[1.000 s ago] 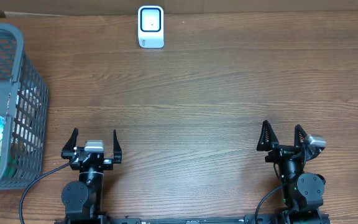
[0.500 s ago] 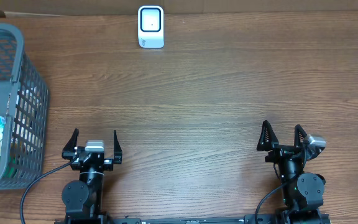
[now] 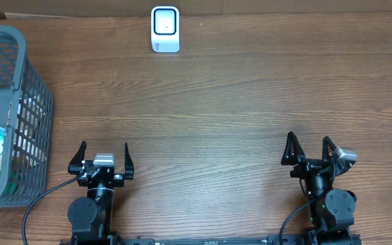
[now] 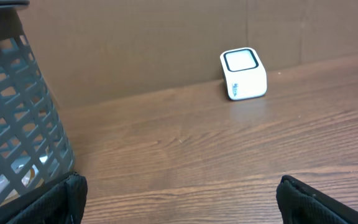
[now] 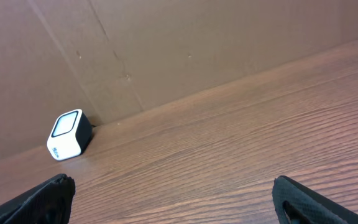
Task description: Scan the item barcode
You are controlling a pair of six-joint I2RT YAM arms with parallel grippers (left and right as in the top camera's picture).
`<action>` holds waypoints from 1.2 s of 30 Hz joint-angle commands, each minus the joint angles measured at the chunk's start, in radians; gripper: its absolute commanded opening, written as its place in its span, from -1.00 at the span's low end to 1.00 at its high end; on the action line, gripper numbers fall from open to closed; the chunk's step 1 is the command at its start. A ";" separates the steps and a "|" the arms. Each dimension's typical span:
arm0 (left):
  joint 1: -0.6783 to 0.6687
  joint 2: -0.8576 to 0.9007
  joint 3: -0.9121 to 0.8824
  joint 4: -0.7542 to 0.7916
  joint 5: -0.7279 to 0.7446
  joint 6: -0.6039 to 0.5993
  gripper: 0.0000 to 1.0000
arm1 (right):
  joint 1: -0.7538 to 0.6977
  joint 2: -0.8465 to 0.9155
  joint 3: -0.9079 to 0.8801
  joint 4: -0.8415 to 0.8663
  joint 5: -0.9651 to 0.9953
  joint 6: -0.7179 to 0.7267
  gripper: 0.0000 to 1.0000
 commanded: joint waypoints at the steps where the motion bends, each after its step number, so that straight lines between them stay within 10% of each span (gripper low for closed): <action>1: 0.004 -0.011 0.000 0.026 0.033 -0.047 0.99 | -0.001 0.002 -0.010 0.003 0.008 -0.007 1.00; 13: 0.004 0.292 0.485 -0.204 0.112 -0.106 1.00 | -0.001 0.002 -0.010 0.003 0.008 -0.007 1.00; 24: 0.004 1.044 1.500 -1.099 0.296 -0.164 0.99 | -0.001 0.002 -0.010 0.003 0.008 -0.007 0.99; 29: 0.004 1.233 1.732 -1.271 0.334 -0.135 0.99 | -0.001 0.002 -0.010 0.003 0.008 -0.007 0.99; 36: 0.114 1.384 1.924 -1.355 0.029 -0.414 1.00 | -0.001 0.002 -0.010 0.003 0.008 -0.007 1.00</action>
